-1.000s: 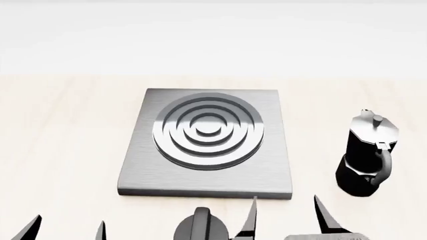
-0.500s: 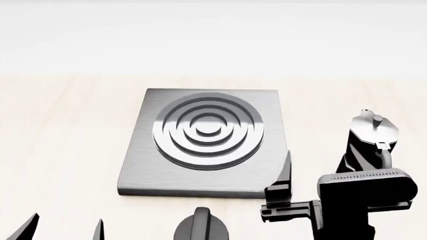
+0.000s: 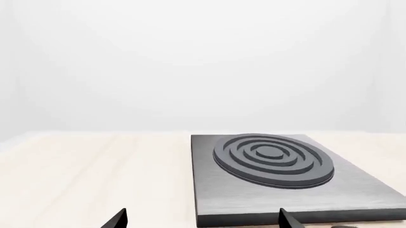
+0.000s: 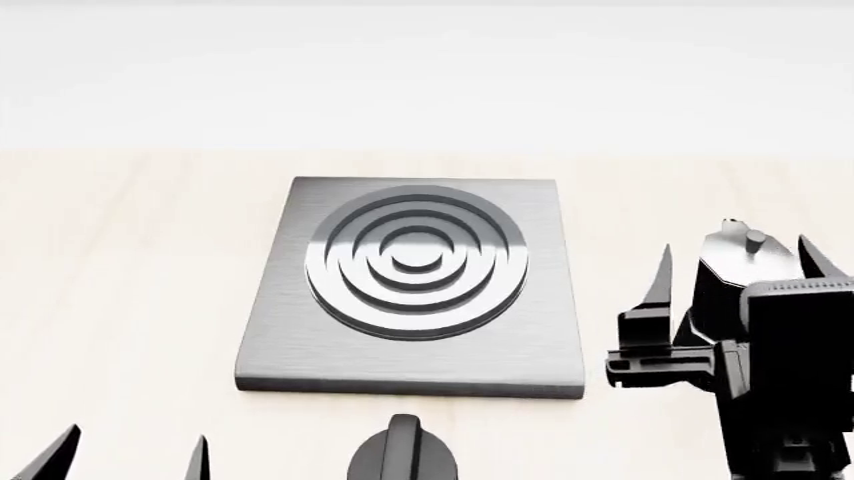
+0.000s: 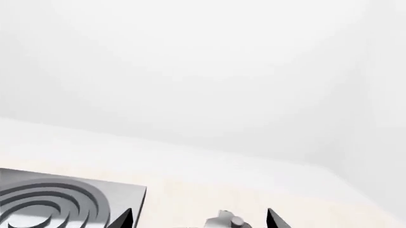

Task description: Put the moka pot on the stove.

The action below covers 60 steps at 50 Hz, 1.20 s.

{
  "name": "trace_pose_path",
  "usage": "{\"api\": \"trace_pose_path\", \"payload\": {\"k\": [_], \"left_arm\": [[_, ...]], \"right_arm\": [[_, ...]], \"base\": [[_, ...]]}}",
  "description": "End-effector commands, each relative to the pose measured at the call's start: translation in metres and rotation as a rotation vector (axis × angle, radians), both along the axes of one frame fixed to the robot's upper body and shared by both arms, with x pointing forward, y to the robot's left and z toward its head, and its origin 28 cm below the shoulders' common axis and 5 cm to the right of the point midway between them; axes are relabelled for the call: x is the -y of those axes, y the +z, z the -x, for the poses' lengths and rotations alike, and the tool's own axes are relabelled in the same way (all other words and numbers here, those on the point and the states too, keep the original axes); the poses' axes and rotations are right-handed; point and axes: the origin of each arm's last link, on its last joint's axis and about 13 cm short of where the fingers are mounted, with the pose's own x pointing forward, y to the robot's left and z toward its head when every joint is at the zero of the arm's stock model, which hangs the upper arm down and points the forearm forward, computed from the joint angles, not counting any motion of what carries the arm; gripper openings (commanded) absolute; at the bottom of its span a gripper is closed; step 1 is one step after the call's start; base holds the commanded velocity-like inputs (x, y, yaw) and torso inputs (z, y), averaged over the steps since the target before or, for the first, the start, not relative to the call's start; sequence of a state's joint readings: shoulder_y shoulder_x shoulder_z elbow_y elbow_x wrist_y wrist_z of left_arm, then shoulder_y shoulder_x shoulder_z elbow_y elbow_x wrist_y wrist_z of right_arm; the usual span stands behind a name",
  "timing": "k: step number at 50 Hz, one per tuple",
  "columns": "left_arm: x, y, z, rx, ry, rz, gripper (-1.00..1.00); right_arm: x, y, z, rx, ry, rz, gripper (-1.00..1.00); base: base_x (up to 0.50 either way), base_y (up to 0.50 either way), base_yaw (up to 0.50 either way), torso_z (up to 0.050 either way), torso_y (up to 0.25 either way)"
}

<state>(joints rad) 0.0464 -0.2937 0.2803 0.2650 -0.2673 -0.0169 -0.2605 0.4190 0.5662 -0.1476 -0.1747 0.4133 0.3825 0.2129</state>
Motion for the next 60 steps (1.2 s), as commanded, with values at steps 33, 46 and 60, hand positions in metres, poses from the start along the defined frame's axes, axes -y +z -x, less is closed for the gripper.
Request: {"api": "trace_pose_path", "payload": {"k": [33,46,60], "left_arm": [[0.000,0.007,0.001,-0.003,0.004,-0.001,1.00],[0.001,0.008,0.003,0.000,0.004,-0.005,1.00],[0.002,0.012,0.005,0.000,0.003,-0.006,1.00]], "right_arm": [[0.050,-0.024,-0.017,-0.184,0.009,-0.236,1.00],[0.057,-0.046,-0.021,-0.243,-0.012,-0.278,1.00],[0.060,-0.058,-0.028,-0.277,-0.005,-0.290,1.00]], "base": [[0.00,0.00,0.00,0.000,0.000],[0.00,0.00,0.00,0.000,0.000],[0.00,0.00,0.00,0.000,0.000]]}}
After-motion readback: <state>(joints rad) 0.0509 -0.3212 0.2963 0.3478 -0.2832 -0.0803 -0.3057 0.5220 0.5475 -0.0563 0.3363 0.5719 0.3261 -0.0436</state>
